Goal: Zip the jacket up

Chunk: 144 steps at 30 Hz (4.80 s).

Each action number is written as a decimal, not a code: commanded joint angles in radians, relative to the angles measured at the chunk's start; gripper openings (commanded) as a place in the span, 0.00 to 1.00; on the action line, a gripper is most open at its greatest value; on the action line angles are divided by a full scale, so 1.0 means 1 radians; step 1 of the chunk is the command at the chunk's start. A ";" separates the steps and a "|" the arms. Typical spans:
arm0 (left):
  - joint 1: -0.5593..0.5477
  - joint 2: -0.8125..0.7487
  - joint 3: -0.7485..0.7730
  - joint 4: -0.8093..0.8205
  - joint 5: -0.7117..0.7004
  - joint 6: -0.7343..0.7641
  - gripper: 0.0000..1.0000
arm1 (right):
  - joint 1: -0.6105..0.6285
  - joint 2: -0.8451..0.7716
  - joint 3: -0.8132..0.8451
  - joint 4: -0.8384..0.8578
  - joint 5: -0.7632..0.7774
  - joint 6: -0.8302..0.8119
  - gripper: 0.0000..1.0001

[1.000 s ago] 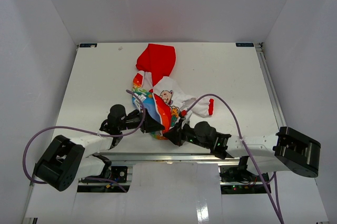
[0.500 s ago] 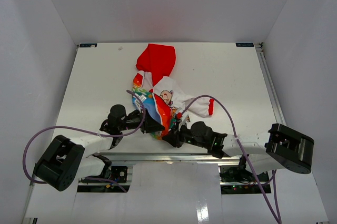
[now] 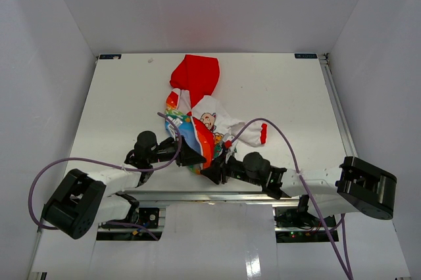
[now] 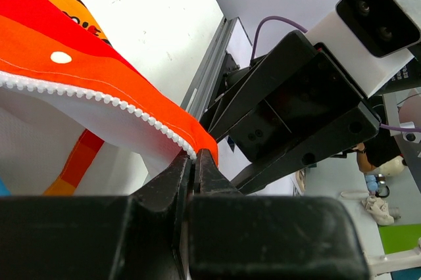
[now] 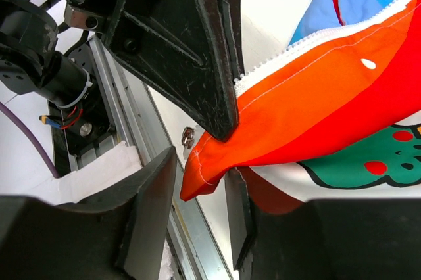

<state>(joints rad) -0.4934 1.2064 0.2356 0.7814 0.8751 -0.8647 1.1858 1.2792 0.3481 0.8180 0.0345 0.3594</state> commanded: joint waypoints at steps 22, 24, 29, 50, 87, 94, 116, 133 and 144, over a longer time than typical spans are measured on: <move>-0.007 -0.068 0.001 -0.016 -0.029 -0.013 0.00 | 0.035 -0.184 0.007 -0.101 0.107 0.004 0.45; -0.007 -0.070 0.004 -0.030 -0.034 -0.006 0.00 | 0.045 -0.178 0.016 -0.101 0.107 0.001 0.45; -0.007 -0.070 0.001 -0.022 -0.034 -0.009 0.00 | 0.058 -0.130 0.050 -0.127 0.121 0.005 0.46; -0.007 -0.072 -0.035 0.074 0.003 -0.065 0.00 | 0.058 -0.062 0.032 0.020 0.131 -0.029 0.45; -0.007 -0.082 -0.025 0.047 -0.005 -0.063 0.00 | 0.070 -0.232 0.066 -0.235 0.197 0.028 0.47; -0.007 -0.085 -0.016 0.026 -0.006 -0.055 0.00 | 0.090 -0.251 0.085 -0.276 0.222 0.037 0.46; -0.007 -0.093 -0.025 0.079 0.015 -0.105 0.00 | 0.144 -0.138 0.151 -0.315 0.328 0.045 0.40; -0.007 -0.034 -0.055 0.270 0.059 -0.214 0.00 | 0.144 -0.138 0.072 -0.143 0.275 -0.045 0.44; -0.007 0.045 -0.073 0.461 0.092 -0.314 0.00 | 0.132 -0.138 0.019 -0.030 0.217 -0.090 0.43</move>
<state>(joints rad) -0.4950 1.2182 0.1763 1.0991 0.9260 -1.1258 1.3239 1.1473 0.3882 0.6613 0.2932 0.3173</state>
